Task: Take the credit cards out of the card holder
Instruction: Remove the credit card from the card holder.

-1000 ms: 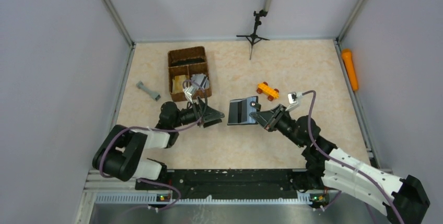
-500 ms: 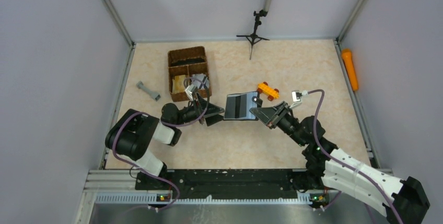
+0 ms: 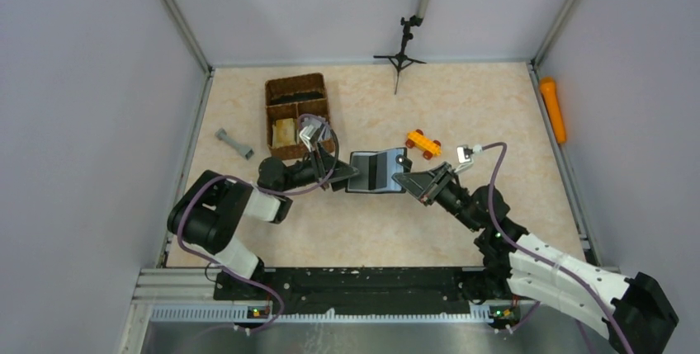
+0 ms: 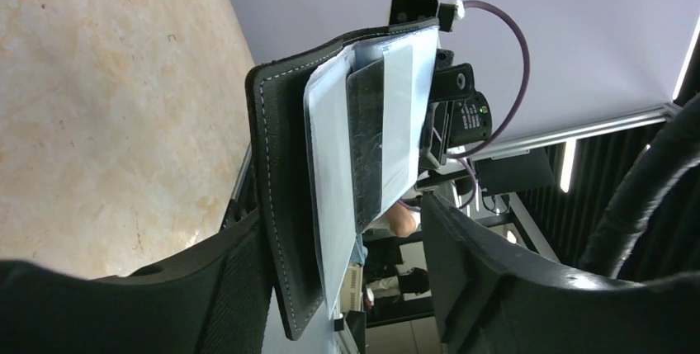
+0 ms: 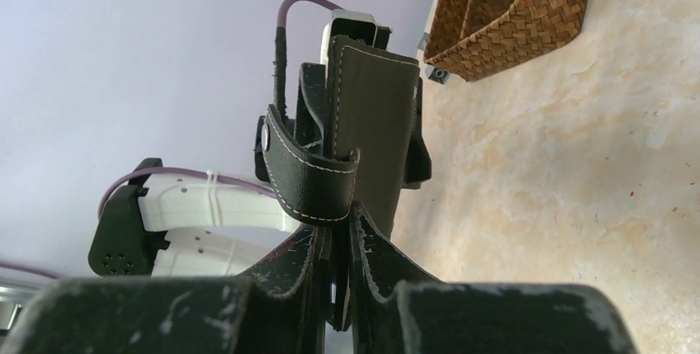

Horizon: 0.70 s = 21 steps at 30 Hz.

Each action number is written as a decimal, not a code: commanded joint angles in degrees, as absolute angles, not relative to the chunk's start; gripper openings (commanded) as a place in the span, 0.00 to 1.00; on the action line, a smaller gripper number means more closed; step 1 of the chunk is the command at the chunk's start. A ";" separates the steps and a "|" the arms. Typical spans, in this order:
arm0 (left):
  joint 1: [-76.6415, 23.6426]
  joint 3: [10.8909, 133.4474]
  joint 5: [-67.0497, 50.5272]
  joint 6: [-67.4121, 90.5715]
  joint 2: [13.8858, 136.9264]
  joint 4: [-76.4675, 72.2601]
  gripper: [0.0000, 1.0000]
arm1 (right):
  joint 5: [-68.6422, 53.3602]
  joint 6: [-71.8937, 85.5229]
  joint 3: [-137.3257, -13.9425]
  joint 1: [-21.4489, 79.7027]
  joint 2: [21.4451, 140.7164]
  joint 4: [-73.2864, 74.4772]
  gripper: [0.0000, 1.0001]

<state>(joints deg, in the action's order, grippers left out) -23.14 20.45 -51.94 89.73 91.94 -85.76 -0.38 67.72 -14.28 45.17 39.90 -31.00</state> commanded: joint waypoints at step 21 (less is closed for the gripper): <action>-23.38 22.48 -54.49 90.33 91.41 -92.81 0.00 | -2.25 62.22 -13.53 44.38 39.48 -30.91 0.55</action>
<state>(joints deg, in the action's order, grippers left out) -23.18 20.91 -53.78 90.08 92.66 -86.48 -1.04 64.53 -11.99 44.97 38.33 -30.20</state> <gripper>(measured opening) 0.037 0.540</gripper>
